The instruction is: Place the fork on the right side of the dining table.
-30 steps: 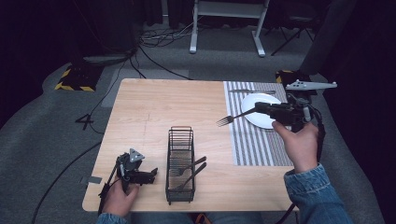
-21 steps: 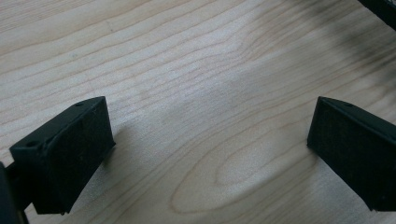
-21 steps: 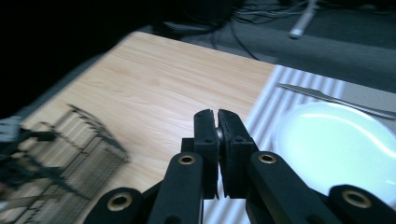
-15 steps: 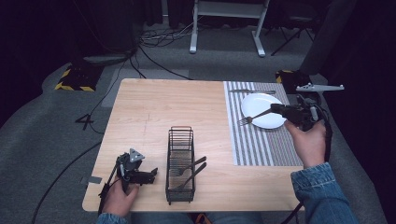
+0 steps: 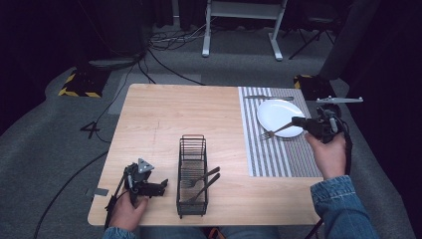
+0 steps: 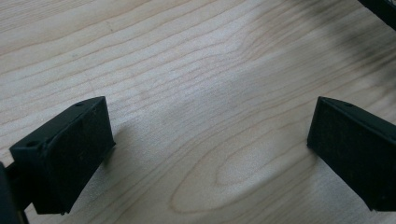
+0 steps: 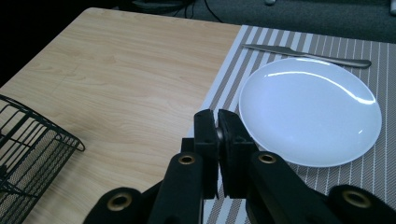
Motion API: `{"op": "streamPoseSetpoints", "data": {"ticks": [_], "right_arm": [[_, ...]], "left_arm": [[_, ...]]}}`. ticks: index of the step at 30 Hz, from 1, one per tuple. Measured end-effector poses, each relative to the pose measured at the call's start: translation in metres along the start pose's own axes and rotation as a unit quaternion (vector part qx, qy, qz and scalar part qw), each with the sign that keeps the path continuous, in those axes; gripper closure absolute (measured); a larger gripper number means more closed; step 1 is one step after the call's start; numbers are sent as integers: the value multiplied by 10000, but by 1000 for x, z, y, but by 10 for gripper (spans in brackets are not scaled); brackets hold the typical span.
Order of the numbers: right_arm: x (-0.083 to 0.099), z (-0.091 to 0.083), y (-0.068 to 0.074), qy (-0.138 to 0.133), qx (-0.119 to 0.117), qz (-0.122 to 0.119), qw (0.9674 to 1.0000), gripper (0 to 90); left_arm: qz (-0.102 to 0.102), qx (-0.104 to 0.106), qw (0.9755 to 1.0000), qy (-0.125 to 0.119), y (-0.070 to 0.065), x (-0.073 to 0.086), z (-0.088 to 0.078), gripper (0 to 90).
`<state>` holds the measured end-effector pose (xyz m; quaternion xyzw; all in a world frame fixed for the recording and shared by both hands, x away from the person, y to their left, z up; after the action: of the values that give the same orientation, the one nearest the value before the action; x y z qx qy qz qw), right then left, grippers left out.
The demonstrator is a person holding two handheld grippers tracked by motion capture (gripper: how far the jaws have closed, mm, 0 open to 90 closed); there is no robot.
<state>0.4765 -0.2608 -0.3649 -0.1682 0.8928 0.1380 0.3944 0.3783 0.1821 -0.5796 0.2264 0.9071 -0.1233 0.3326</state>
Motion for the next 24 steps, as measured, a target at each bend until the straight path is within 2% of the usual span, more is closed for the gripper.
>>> {"op": "streamPoseSetpoints", "data": {"ticks": [6,11,16,24], "right_arm": [[8,9,-1,124,2,-8,9999,864],[16,18,-1,291,102,-106,9995,864],[23,25,-1,365,44,-55,9993,864],[29,31,-3,470,92,-72,9988,863]], "left_arm": [[1,0,10000,1,0,0,0,3],[7,-1,10000,7,0,0,0,3],[2,3,10000,4,0,0,0,3],[6,0,10000,5,0,0,0,3]]}}
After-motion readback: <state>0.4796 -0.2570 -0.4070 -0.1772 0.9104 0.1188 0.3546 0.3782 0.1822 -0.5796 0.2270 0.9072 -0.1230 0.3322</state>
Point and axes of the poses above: each handheld gripper's, and its own axes: z roughly forward along the jaws, x roughly out of its underside, y roughly to its left, the point moved 9 cm from there along z, roughly forward along the jaws, and after that the axes turned 3 degrees about x, right-handed, at the moved point
